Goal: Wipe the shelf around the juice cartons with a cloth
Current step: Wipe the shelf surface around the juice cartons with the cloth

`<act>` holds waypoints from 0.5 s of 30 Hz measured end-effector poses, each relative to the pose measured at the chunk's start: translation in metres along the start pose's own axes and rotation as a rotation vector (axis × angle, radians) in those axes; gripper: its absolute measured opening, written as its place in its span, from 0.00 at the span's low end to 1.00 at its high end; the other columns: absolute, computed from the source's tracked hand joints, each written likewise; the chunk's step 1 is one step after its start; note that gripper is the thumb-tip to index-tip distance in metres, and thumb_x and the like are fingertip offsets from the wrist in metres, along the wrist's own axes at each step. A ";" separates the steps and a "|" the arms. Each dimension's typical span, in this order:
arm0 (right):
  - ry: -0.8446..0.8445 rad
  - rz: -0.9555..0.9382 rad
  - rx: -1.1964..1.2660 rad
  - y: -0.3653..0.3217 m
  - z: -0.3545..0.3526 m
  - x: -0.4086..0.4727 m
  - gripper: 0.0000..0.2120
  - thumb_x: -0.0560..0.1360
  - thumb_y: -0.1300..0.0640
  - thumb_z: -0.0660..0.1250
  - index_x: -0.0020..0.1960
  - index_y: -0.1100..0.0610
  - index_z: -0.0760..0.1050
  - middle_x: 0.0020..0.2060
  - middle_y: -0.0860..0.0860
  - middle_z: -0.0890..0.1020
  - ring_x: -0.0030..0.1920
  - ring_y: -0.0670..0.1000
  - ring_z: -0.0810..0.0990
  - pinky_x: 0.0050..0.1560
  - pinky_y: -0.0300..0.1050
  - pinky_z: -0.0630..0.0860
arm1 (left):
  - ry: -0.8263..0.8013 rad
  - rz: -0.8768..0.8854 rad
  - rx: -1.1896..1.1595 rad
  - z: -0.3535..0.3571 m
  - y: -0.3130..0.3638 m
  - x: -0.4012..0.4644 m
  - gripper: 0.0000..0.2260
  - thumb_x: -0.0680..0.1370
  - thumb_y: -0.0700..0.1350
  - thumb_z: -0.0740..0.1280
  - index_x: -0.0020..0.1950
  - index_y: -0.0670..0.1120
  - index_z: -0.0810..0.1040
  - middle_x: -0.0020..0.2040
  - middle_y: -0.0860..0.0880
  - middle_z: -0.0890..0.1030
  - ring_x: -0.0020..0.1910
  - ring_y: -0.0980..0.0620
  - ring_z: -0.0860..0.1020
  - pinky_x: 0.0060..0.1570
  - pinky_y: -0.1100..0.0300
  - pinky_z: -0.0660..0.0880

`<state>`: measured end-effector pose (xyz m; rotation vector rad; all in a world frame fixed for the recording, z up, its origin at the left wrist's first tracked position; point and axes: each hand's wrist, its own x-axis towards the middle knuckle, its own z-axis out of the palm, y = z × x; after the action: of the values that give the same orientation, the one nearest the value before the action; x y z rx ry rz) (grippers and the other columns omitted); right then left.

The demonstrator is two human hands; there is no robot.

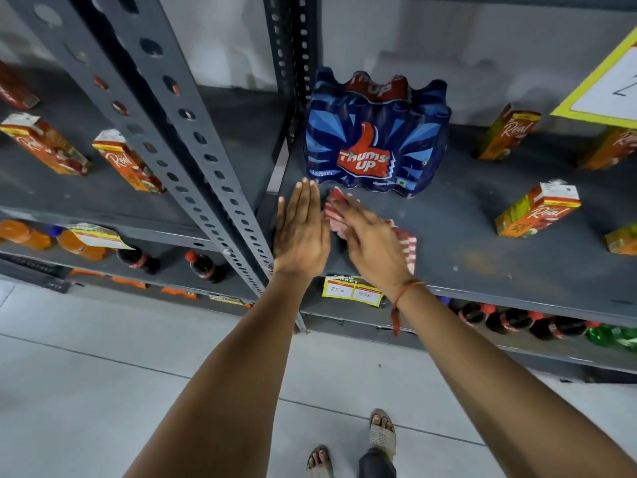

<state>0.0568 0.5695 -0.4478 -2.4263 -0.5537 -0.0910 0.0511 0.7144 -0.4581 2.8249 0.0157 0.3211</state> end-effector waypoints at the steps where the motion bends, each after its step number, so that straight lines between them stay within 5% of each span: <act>1: -0.010 0.005 -0.029 -0.003 0.004 0.003 0.27 0.80 0.64 0.60 0.78 0.53 0.64 0.76 0.54 0.69 0.76 0.55 0.68 0.75 0.52 0.67 | 0.002 0.003 0.005 0.000 -0.001 -0.001 0.26 0.81 0.46 0.49 0.77 0.40 0.50 0.79 0.42 0.53 0.78 0.48 0.49 0.77 0.47 0.45; 8: -0.034 0.054 -0.254 -0.011 0.012 0.006 0.23 0.80 0.55 0.56 0.74 0.52 0.71 0.73 0.53 0.74 0.73 0.54 0.72 0.73 0.51 0.68 | -0.031 0.001 0.066 0.004 -0.003 0.003 0.27 0.80 0.46 0.50 0.77 0.40 0.49 0.79 0.41 0.53 0.78 0.47 0.49 0.76 0.45 0.45; 15: 0.035 0.217 -0.259 -0.008 0.004 -0.001 0.25 0.78 0.58 0.60 0.75 0.53 0.68 0.74 0.54 0.72 0.71 0.58 0.73 0.70 0.53 0.70 | -0.115 0.006 0.119 0.007 -0.006 0.007 0.26 0.80 0.47 0.48 0.77 0.41 0.49 0.79 0.44 0.54 0.78 0.50 0.49 0.76 0.46 0.42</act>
<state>0.0524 0.5768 -0.4469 -2.7152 -0.2731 -0.1188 0.0594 0.7180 -0.4647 2.9570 0.0011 0.1636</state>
